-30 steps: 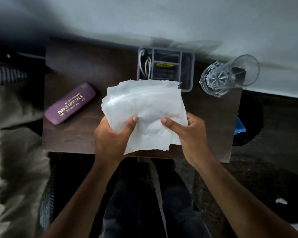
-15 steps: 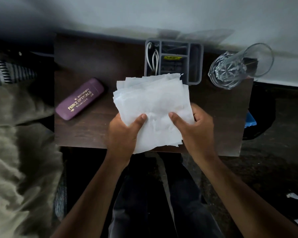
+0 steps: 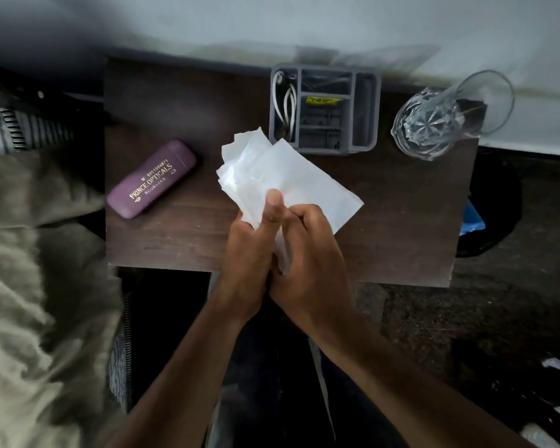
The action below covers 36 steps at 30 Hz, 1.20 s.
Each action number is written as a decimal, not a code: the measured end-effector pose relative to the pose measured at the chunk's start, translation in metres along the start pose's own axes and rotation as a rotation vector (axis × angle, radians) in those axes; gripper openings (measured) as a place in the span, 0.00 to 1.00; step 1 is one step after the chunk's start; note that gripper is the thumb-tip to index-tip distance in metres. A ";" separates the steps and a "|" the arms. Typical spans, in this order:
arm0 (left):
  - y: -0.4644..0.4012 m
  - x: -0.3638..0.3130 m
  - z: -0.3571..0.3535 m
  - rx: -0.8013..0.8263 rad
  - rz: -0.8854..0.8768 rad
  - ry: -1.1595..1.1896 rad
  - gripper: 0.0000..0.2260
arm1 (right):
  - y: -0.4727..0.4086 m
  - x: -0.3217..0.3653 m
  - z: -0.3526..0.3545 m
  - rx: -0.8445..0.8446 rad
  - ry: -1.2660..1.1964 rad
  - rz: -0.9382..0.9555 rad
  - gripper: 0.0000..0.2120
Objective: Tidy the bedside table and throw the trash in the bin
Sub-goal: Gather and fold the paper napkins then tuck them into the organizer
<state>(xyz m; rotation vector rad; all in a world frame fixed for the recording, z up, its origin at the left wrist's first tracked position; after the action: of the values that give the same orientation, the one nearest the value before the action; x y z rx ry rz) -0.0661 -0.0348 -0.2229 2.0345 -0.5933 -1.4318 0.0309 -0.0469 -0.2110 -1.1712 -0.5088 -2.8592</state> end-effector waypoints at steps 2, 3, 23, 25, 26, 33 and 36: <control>-0.001 -0.004 0.005 -0.022 0.004 0.026 0.23 | -0.002 0.002 0.007 0.055 -0.048 -0.027 0.25; -0.002 -0.005 0.007 -0.051 0.012 0.040 0.19 | -0.003 0.003 0.012 0.065 -0.088 -0.037 0.24; -0.012 -0.008 0.010 0.007 -0.021 0.115 0.19 | -0.035 -0.027 0.050 -0.190 -0.405 -0.402 0.07; -0.013 -0.007 0.011 0.004 -0.012 0.127 0.21 | -0.037 -0.029 0.051 -0.199 -0.467 -0.456 0.08; -0.013 -0.006 0.011 0.001 -0.006 0.136 0.21 | -0.037 -0.031 0.051 -0.189 -0.490 -0.477 0.08; -0.013 -0.012 0.005 0.037 0.026 0.160 0.24 | -0.041 -0.030 0.050 -0.167 -0.505 -0.479 0.10; -0.012 -0.014 0.003 0.047 0.036 0.153 0.28 | -0.051 -0.034 0.050 -0.030 -0.696 -0.581 0.17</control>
<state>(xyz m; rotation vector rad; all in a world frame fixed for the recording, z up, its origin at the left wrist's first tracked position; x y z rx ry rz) -0.0730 -0.0170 -0.2220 2.1356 -0.6004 -1.2385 0.0829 0.0120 -0.2163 -2.3743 -0.9516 -2.7771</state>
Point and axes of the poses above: each hand's wrist, its own y-axis away from the middle knuckle, its own z-axis out of the back of the hand, x = y × z, the point moved 1 cm from there along -y, towards the middle knuckle
